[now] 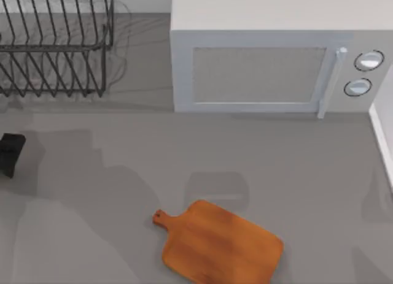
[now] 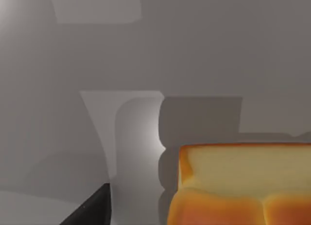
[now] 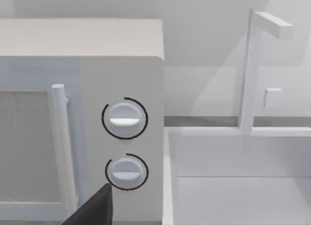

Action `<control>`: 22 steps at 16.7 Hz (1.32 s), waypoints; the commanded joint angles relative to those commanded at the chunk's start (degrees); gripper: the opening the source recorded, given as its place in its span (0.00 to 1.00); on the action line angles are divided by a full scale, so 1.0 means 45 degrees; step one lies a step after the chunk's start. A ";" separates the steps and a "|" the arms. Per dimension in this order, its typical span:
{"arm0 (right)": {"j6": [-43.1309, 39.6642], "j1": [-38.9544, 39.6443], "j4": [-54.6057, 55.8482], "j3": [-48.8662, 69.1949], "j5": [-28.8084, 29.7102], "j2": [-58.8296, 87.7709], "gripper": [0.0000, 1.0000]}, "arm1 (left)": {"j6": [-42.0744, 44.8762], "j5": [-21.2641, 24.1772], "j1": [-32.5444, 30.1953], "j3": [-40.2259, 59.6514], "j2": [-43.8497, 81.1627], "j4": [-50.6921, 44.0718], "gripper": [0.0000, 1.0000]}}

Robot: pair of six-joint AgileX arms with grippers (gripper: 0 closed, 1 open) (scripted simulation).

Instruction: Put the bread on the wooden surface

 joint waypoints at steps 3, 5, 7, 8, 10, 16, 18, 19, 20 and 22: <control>0.0000 0.0000 0.0000 0.0000 0.0000 0.0000 1.00 | 0.0000 0.0000 0.0000 0.0000 0.0000 0.0000 0.47; 0.0000 0.0000 0.0000 0.0000 0.0000 0.0000 1.00 | 0.0000 0.0000 0.0000 0.0000 0.0000 0.0000 0.32; 0.0000 0.0000 0.0000 0.0000 0.0000 0.0000 1.00 | 0.0000 0.0000 0.0000 0.0000 0.0000 0.0000 0.17; 0.0000 0.0000 0.0000 0.0000 0.0000 0.0000 1.00 | 0.0000 0.0000 0.0000 0.0000 0.0000 0.0000 0.10; 0.0000 0.0000 0.0000 0.0000 0.0000 0.0000 1.00 | 0.0000 0.0000 0.0000 0.0000 0.0000 0.0000 0.00; 0.0000 0.0000 0.0000 0.0000 0.0000 0.0000 1.00 | 0.0000 0.0000 0.0000 0.0000 0.0000 0.0000 0.00; 0.0000 0.0000 0.0000 0.0000 0.0000 0.0000 1.00 | -0.0032 0.0101 -0.0031 0.0126 -0.0362 -0.0184 0.00; 0.0000 0.0000 0.0000 0.0000 0.0000 0.0000 1.00 | -0.0034 0.0100 -0.0029 0.0152 -0.0371 -0.0218 0.00; 0.0000 0.0000 0.0000 0.0000 0.0000 0.0000 1.00 | -0.0045 0.0097 -0.0018 0.0270 -0.0416 -0.0382 0.00; 0.0000 0.0000 0.0000 0.0000 0.0000 0.0000 1.00 | -0.0068 0.0095 0.0001 0.0700 -0.0594 -0.1020 0.00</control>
